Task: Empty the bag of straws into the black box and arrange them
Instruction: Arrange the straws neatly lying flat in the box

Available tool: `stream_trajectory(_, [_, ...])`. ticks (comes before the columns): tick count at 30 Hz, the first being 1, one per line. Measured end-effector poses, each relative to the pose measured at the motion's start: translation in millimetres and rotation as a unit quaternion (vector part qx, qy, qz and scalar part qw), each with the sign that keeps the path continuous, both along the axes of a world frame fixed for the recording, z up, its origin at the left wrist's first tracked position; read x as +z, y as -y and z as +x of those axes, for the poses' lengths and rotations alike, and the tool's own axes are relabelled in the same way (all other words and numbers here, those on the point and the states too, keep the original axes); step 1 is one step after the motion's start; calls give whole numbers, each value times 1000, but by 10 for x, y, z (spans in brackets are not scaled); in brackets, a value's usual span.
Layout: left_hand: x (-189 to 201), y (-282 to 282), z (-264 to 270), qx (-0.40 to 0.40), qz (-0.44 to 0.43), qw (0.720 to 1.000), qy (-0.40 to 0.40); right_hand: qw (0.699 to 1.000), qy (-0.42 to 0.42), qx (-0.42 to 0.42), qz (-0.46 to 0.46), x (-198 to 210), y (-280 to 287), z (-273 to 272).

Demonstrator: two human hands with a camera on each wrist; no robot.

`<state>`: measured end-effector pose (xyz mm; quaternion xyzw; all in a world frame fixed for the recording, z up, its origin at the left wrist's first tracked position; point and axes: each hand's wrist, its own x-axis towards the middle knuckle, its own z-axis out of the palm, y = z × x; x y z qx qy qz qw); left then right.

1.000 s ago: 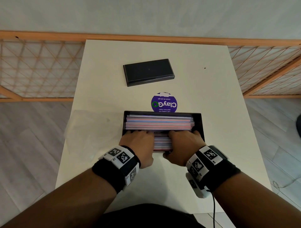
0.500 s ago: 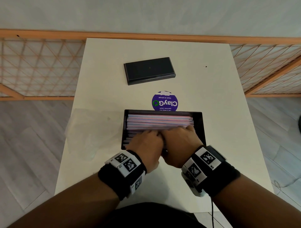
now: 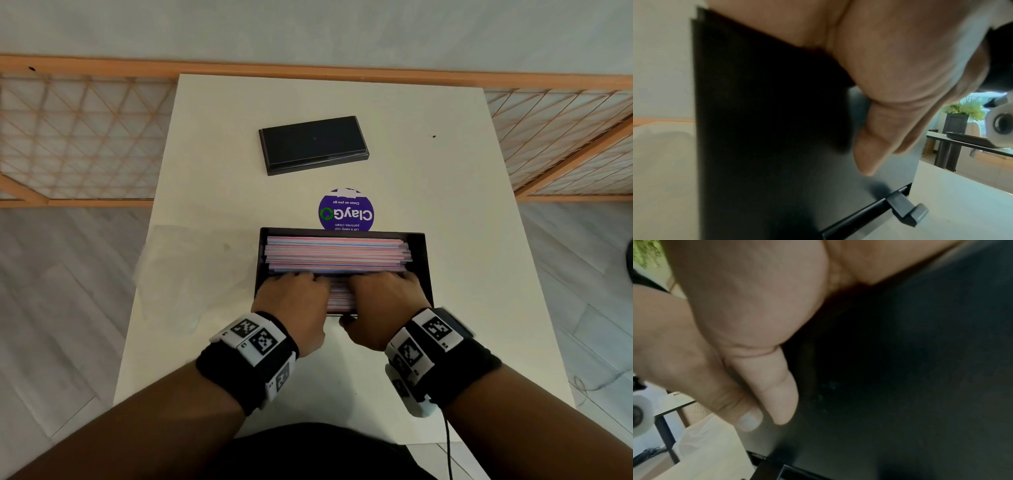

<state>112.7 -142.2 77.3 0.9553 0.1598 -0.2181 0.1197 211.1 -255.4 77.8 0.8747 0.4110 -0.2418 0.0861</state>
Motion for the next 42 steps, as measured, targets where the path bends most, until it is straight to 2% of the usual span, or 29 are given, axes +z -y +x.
stream_trajectory(8, [-11, -19, -17, 12, 14, 1000, -13, 1000, 2, -22, -4, -44, 29, 17])
stream_trajectory(12, [28, 5, -29, -8, 29, 999, 17, 1000, -2, -10, -16, -5, 19, 10])
stream_trajectory(16, [27, 82, 5, -32, -23, 998, 54, 999, -25, 26, -3, 62, -40, -12])
stream_trajectory(19, [24, 78, 26, -6, -32, 999, 19, 998, -53, 17, 3, 66, -42, -4])
stream_trajectory(22, [18, 25, 11, 11, -5, 1000, -17, 1000, -26, -8, -16, 60, 6, 44])
stream_trajectory(30, [27, 24, -14, 16, 15, 999, -37, 999, -13, -15, -32, 47, 29, 16])
stream_trajectory(33, [91, 57, -34, -8, 32, 999, 22, 1000, -12, -8, -25, 82, 25, 8])
stream_trajectory(36, [129, 119, -43, -39, 5, 995, 89, 1000, 8, 21, 7, 165, 12, -60])
stream_trajectory(39, [104, 103, -47, -41, -26, 995, 86, 999, -2, 44, 32, 270, -15, -126])
stream_trajectory(42, [58, 60, -58, -35, -19, 997, 59, 999, -43, 18, 2, 251, -2, -101])
